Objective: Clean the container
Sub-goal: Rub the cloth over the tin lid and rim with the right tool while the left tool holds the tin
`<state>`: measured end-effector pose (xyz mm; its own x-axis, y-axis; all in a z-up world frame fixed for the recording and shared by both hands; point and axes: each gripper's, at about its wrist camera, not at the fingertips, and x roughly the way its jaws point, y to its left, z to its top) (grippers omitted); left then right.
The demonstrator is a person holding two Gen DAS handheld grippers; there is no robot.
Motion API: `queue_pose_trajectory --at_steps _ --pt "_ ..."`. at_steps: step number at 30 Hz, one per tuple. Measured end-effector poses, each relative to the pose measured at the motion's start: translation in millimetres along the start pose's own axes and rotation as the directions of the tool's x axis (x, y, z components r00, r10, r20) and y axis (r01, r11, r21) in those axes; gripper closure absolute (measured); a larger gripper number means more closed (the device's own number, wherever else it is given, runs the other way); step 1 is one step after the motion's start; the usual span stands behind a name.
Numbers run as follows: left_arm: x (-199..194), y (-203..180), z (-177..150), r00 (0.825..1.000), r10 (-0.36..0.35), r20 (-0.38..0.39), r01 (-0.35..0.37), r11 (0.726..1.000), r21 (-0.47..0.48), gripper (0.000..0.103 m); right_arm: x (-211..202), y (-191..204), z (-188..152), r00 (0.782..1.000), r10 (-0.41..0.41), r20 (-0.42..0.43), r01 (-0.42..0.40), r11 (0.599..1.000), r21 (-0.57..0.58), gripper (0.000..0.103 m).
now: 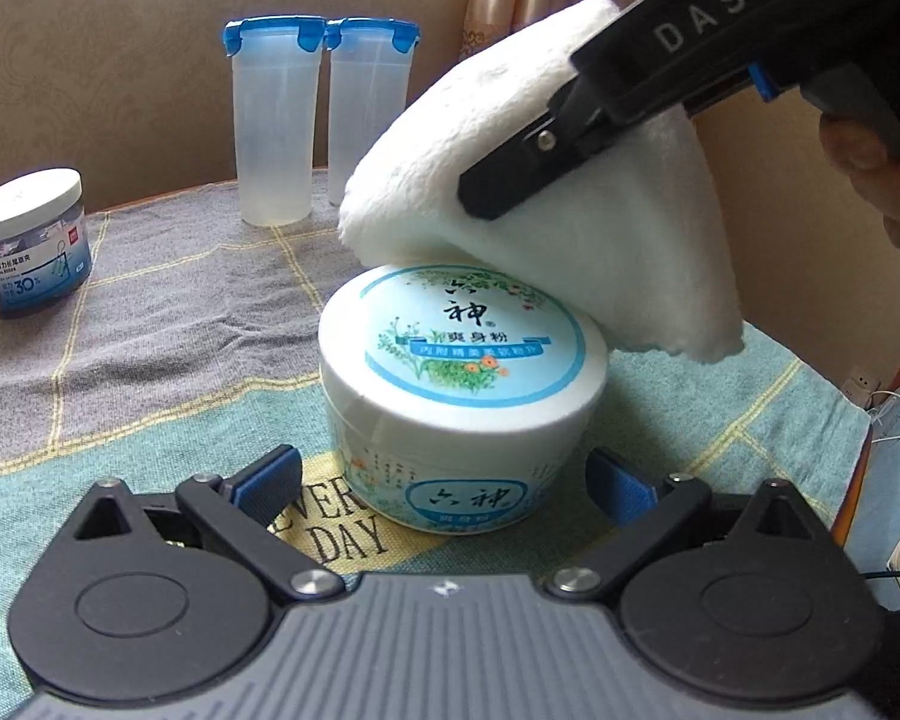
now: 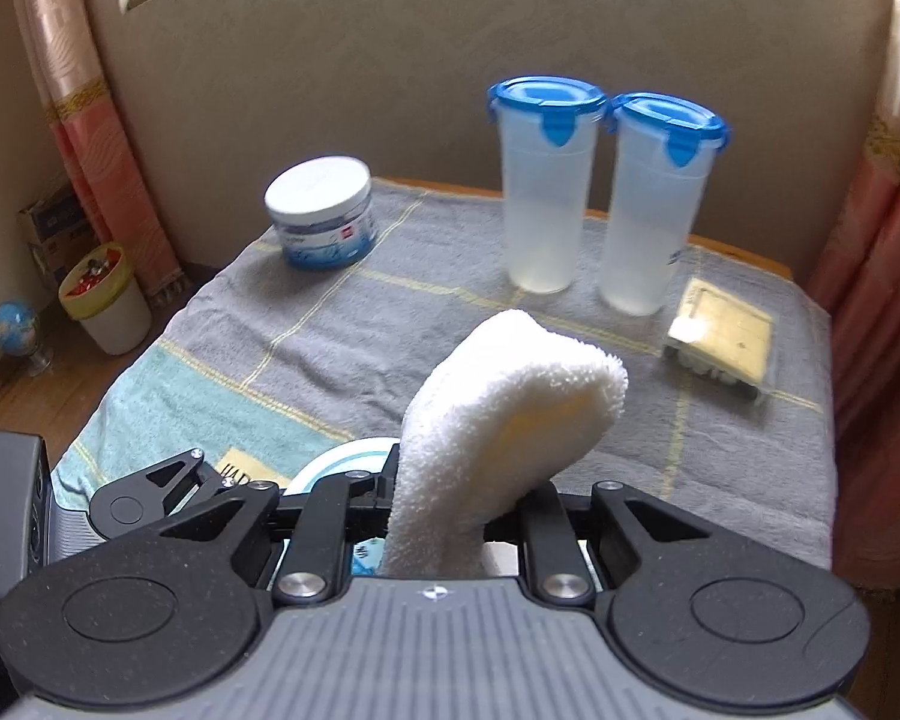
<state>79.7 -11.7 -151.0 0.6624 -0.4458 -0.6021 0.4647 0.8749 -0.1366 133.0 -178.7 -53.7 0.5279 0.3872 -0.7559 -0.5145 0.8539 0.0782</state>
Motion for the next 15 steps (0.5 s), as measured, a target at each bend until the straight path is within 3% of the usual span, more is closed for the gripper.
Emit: queue_pose_trajectory --at_steps 15 --pt "-3.3 0.7 -3.1 1.000 -0.011 -0.001 0.011 1.000 -0.001 0.003 8.0 12.1 -6.7 0.996 0.091 -0.012 -0.091 0.996 0.017 0.085"
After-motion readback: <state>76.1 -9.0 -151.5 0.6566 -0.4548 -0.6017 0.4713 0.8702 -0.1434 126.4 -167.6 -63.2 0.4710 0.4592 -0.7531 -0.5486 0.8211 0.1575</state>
